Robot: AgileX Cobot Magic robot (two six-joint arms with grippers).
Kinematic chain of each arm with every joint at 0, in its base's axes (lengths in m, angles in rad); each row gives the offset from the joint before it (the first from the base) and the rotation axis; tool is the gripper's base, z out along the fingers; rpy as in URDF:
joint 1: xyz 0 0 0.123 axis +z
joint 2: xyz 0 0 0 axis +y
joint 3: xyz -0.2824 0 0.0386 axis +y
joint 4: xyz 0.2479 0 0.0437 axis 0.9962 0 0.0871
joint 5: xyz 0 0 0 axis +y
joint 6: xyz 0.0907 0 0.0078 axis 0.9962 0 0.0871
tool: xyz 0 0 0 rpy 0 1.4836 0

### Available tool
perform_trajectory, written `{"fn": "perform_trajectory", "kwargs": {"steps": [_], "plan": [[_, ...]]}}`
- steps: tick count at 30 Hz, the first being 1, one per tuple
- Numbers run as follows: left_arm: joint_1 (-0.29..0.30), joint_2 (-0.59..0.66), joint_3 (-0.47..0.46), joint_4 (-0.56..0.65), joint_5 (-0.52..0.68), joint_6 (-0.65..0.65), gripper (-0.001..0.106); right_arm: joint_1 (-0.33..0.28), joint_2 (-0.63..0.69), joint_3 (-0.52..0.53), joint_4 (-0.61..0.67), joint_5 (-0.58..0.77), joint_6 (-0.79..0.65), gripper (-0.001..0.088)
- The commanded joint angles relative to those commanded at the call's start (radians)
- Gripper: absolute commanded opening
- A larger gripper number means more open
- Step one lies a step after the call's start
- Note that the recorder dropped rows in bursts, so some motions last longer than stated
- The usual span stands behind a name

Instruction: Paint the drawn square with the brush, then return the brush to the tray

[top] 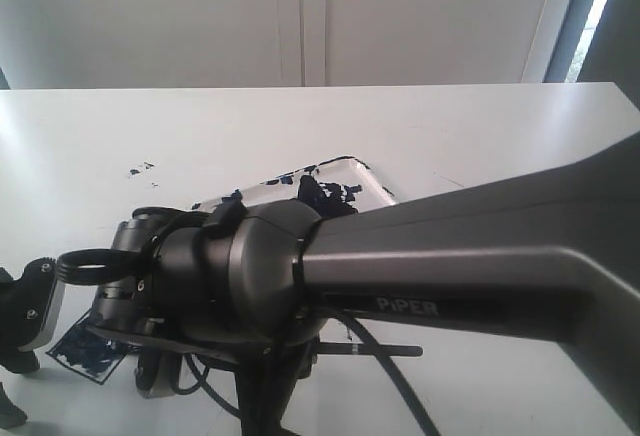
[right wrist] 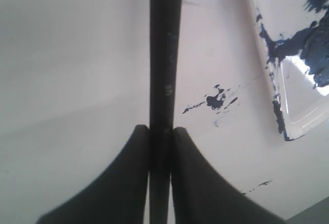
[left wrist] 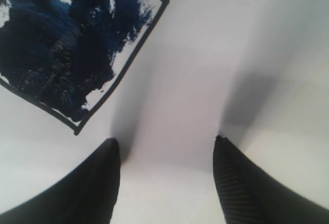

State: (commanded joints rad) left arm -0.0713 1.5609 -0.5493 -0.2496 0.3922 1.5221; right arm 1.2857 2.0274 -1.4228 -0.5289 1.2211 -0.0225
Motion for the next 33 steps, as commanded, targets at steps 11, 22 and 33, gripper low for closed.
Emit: {"fn": "perform_trajectory", "kwargs": {"steps": [11,22,33], "plan": [[0.0,0.0,0.0,0.0,-0.004,0.0,0.059,0.03,-0.009,0.0,0.011,0.0,-0.002,0.0],[0.0,0.0,0.0,0.0,-0.007,0.0,0.059,0.042,-0.056,-0.069,0.05,0.0,-0.092,0.0],[0.0,0.0,0.0,0.0,-0.007,0.0,0.059,0.023,-0.025,-0.094,0.073,0.0,-0.124,0.0]]}}
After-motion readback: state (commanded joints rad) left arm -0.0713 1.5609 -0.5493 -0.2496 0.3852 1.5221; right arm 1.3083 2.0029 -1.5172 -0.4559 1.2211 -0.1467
